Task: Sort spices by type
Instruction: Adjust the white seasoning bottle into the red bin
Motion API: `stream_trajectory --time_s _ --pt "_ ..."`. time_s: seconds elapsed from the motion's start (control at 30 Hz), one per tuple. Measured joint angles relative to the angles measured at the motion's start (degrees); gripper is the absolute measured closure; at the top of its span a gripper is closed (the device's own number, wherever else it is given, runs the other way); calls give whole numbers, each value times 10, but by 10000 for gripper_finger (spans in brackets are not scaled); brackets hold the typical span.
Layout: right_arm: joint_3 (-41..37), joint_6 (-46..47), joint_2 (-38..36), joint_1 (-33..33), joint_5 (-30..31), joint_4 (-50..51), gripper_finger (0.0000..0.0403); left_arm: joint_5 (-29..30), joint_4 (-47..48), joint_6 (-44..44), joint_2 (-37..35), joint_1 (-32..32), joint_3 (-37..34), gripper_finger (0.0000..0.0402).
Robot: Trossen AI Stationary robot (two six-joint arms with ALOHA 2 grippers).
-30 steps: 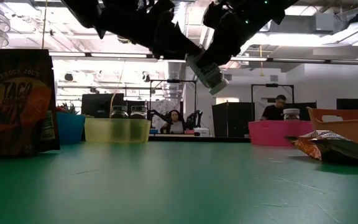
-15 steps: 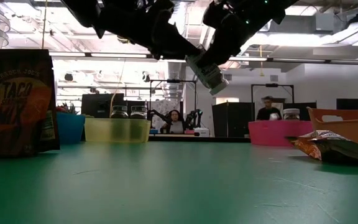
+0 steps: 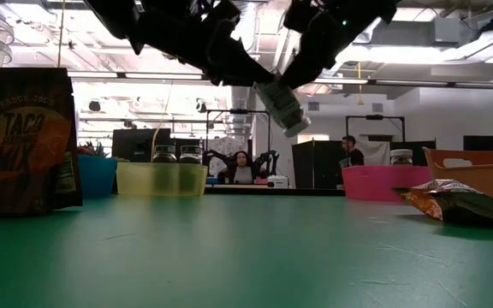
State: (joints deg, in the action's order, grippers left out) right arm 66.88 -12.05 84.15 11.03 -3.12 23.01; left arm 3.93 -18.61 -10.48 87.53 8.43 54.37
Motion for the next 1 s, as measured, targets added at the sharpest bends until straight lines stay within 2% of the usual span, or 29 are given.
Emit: stream_trajectory --time_s 0.23,0.37,0.47,0.63,0.73,1.0 --pt "10 -12 -37 6 48 89 121 7 7 -10 -11 3 0 213" --pt "-29 4 -56 15 53 94 121 10 9 -18 -34 7 0 213" --pt "-74 10 -64 17 76 57 121 10 5 -24 -49 7 -2 213" --pt "-124 11 -71 15 79 -36 121 4 -20 -23 -52 7 -3 213" --pt "-135 10 -71 14 80 -81 121 -10 -45 -16 -52 7 -3 213" --pt "-136 -14 -71 -1 83 -113 121 -12 -76 -10 -52 7 -3 213"
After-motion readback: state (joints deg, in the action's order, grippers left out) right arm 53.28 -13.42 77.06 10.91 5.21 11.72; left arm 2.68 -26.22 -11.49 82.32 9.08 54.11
